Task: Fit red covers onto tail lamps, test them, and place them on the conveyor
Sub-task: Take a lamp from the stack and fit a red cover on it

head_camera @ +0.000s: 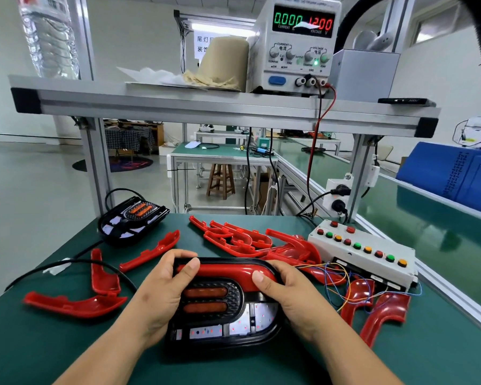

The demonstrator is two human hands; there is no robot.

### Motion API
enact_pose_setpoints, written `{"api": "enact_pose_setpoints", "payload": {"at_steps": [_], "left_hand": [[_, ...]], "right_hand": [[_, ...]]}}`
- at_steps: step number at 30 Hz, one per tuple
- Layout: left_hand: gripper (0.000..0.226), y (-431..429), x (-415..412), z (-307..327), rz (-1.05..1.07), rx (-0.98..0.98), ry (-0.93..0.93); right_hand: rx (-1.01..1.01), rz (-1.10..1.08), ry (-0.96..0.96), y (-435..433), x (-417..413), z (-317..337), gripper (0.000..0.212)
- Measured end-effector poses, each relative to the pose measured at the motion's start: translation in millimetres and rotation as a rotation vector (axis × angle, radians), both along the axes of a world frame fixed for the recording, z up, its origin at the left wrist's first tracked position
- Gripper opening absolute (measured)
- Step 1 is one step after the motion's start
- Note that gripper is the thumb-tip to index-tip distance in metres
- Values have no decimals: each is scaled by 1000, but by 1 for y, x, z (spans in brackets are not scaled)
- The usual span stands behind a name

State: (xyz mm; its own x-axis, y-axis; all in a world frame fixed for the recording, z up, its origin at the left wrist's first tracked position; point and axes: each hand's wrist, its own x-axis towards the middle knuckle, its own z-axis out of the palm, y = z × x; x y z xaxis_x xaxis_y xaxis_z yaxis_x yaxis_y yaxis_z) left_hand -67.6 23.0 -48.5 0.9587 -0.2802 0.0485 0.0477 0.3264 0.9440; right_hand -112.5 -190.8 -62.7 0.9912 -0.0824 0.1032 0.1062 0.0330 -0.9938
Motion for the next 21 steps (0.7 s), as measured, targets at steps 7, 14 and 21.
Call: {"api": "enact_pose_setpoints", "payload": {"at_steps": [7,14,21], "left_hand": [[34,10,11,-8,-124,157,-61],[32,8,5,-12,-226,327,-104],[34,10,2,-7,-242,365,-85]], "right_hand": [[25,-63,-13,0,4,-2,46],[-55,-150,10,-3,5,-4,31],[-166,-156,76,-2,6,-4,24]]}}
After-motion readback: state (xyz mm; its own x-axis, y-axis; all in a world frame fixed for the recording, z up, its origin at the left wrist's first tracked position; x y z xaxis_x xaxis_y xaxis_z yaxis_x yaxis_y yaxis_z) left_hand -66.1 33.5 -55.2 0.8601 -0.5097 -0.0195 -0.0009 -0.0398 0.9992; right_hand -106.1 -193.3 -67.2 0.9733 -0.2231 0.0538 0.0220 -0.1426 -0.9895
